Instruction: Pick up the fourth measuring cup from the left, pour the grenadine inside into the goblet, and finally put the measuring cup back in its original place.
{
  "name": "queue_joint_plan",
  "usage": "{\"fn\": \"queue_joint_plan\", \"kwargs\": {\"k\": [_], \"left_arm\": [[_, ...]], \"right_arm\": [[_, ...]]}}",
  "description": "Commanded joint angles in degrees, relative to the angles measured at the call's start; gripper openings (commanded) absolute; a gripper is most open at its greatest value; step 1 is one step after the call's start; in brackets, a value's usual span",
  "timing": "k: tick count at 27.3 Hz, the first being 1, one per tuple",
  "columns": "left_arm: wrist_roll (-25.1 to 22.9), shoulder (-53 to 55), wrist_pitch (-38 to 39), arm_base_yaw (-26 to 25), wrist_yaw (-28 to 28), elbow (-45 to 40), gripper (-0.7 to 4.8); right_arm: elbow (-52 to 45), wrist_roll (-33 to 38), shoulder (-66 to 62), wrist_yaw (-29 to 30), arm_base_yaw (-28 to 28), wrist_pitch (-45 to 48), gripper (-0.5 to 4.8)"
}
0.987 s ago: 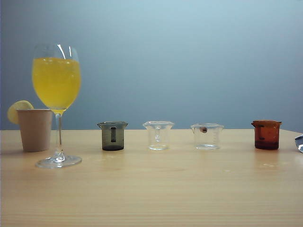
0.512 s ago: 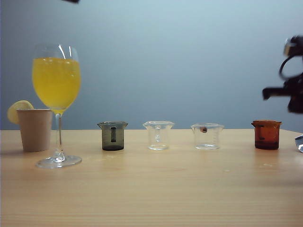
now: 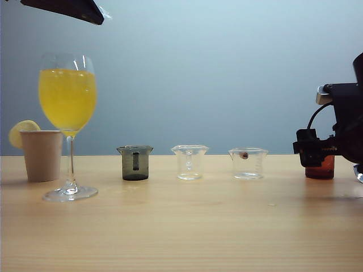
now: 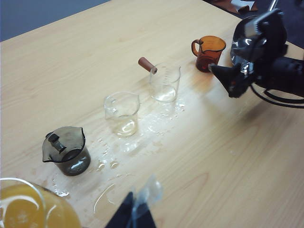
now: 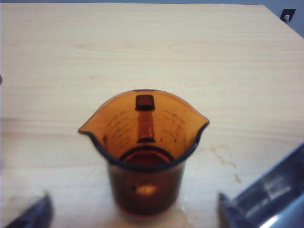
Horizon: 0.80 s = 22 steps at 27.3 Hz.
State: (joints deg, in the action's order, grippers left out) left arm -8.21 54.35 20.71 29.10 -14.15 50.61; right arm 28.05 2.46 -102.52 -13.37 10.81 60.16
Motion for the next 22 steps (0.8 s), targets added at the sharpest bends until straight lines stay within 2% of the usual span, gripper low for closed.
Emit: {"fn": "queue_joint_plan", "kwargs": {"k": [1, 8, 19, 21, 22], "left_arm": [[-0.37, -0.15, -0.66, 0.07, -0.24, 0.11, -0.05], [-0.37, -0.15, -0.61, 0.07, -0.24, 0.11, -0.05], [-0.39, -0.15, -0.22, 0.02, -0.09, 0.09, -0.05], [-0.39, -0.15, 0.17, 0.02, -0.07, 0.11, -0.05], [-0.39, -0.15, 0.24, 0.02, -0.07, 0.09, -0.05]], "right_arm": [[2.69, 0.04, -2.01, -0.24, -0.79, 1.14, 4.79], [8.94, 0.04, -8.59, 0.39, -3.04, 0.96, 4.79], [12.15, 0.04, -11.02, 1.49, -3.3, -0.59, 4.79], [12.28, 0.04, -11.1, 1.51, -3.32, -1.33, 3.85], [12.28, 0.07, -11.1, 1.49, -3.32, -1.44, 3.55]]}}
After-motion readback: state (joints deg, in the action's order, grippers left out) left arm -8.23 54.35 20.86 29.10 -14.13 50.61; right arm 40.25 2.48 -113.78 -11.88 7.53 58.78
